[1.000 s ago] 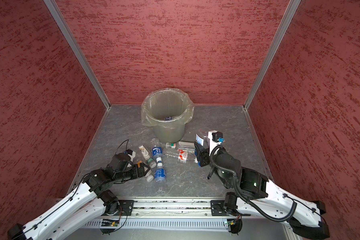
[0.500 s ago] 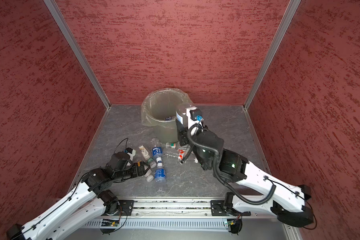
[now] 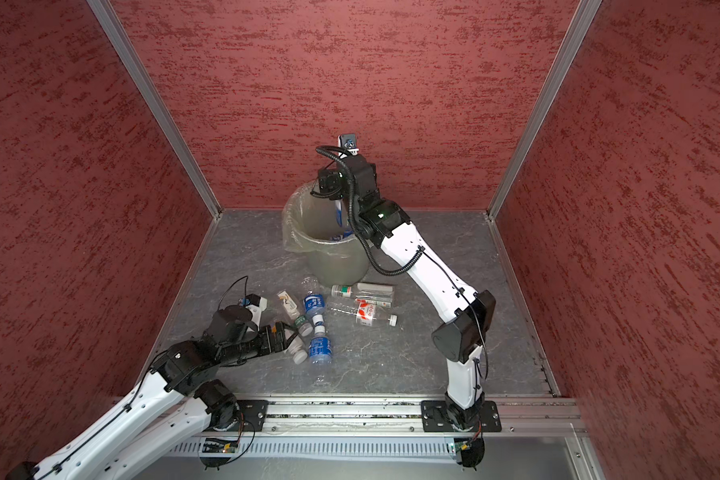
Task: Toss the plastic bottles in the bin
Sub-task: 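Hold the clear bottle over the wastebasket and open the right gripper, then withdraw the right gripper and lower it onto the clear unlabeled bottle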
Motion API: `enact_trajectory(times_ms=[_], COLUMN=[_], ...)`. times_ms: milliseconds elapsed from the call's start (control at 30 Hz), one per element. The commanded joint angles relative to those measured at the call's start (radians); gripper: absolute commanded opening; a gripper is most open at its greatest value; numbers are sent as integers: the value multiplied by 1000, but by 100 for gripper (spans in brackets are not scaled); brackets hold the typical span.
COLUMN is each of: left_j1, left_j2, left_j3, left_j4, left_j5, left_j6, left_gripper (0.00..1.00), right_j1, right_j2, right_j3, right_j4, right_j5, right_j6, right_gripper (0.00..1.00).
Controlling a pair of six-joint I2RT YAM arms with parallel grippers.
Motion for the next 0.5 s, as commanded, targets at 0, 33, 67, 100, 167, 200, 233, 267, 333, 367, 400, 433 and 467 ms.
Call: enact_trajectory(times_ms=[0, 33, 67, 100, 167, 200, 233, 267, 333, 367, 400, 433, 467], left_j1=[-4, -4, -4, -4, -3, -3, -4, -4, -4, -3, -3, -5, -5], left_j2=[-10, -7, -4, -1, 11, 17, 21, 24, 29, 32, 36, 40, 42], left_j3=[5, 1, 2, 1, 4, 6, 8, 8, 10, 10, 15, 17, 19], left_j4=[-10, -6, -3, -1, 4, 6, 9, 10, 14, 16, 15, 13, 13], left_j5=[-4, -3, -5, -4, -6, -6, -4, -6, -9, -10, -14, -18, -20], left_j6=[1, 0, 1, 2, 5, 6, 5, 6, 2, -1, -1, -3, -4], left_gripper=[98, 98, 98, 98, 98, 98, 98, 98, 98, 98, 98, 98, 98], right_j1=[3, 2, 3, 3, 3, 3, 3, 3, 3, 2, 3, 3, 2], right_j2=[-119, -139, -157, -172, -220, -243, -269, -295, -352, -378, -408, -432, -478], right_j3=[-23, -38, -49, -62, -116, -146, -182, -214, -296, -329, -373, -418, -461], right_j4=[34, 35, 29, 21, 20, 22, 22, 23, 23, 22, 28, 39, 49], right_j5=[-21, -25, -24, -24, -28, -32, -38, -42, -42, -43, -45, -50, -53], right_j6=[-10, -10, -11, -13, -17, -17, -15, -11, -2, 0, 4, 5, 6], right_gripper=[97, 97, 97, 97, 97, 97, 97, 97, 97, 97, 97, 97, 96])
